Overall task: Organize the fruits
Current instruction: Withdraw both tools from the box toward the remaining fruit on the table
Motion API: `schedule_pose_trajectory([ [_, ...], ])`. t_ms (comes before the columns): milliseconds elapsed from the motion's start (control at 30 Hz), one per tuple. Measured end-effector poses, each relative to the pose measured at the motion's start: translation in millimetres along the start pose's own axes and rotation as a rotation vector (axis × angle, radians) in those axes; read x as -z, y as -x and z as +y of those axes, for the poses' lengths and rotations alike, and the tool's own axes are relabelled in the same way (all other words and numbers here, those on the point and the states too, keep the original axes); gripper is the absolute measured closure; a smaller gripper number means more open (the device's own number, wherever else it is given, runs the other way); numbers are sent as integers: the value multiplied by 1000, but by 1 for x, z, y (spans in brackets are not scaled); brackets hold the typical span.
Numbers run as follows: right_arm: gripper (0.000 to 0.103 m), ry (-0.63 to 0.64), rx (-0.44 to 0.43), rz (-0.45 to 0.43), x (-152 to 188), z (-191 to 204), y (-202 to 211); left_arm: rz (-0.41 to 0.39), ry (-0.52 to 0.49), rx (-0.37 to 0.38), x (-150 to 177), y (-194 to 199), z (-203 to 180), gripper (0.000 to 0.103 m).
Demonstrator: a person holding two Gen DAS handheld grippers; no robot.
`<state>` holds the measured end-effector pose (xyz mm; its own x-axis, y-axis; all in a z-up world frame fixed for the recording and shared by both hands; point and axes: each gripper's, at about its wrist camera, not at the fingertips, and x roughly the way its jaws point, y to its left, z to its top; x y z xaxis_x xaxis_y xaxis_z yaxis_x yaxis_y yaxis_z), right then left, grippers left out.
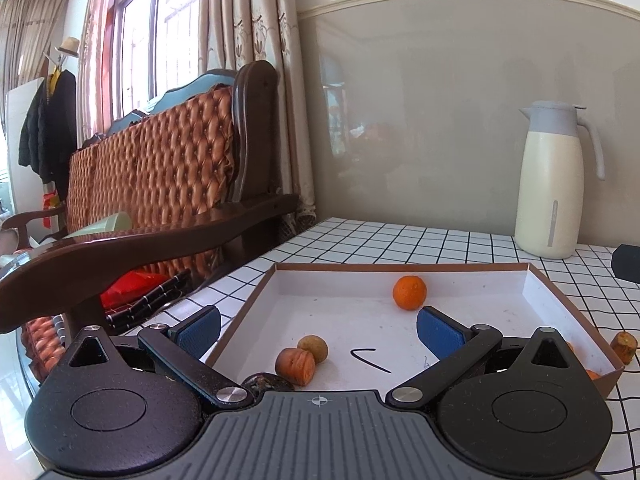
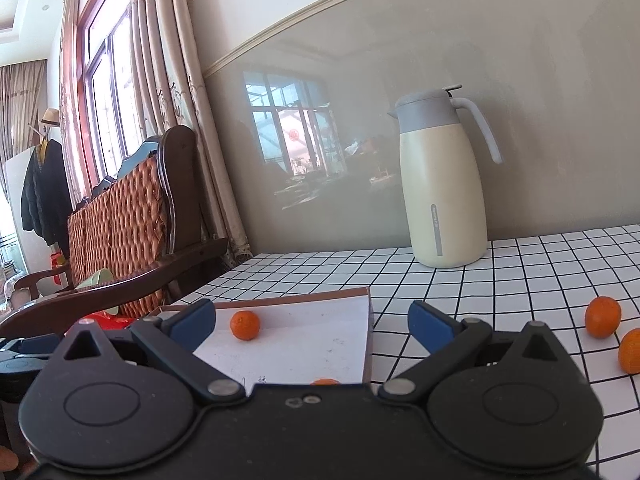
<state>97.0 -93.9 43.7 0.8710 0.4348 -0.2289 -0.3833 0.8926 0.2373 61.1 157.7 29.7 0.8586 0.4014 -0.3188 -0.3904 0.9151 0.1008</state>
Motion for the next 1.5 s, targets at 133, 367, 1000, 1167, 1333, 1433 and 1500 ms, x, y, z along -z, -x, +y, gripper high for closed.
schedule_pose_trajectory([
  [133, 6, 6, 6, 2, 0, -7, 9, 2, -7, 14, 1, 5, -9, 0],
  [367, 6, 16, 33, 23, 1, -22, 24, 1, -8, 70, 3, 17, -28, 0],
  [1000, 6, 15, 245, 42, 6, -87, 69, -58, -138, 319, 8, 50, -125, 0],
  [1167, 6, -11, 303, 61, 7, -104, 74, -45, -146, 373, 9, 53, -147, 0],
  [1333, 6, -35, 351, 97, 11, -119, 76, -27, -159, 428, 10, 55, -166, 0],
  [1433, 6, -41, 369, 114, 13, -125, 77, -22, -168, 457, 12, 57, -177, 0],
  [1500, 6, -43, 378, 114, 14, -128, 79, -16, -170, 474, 13, 58, -183, 0],
])
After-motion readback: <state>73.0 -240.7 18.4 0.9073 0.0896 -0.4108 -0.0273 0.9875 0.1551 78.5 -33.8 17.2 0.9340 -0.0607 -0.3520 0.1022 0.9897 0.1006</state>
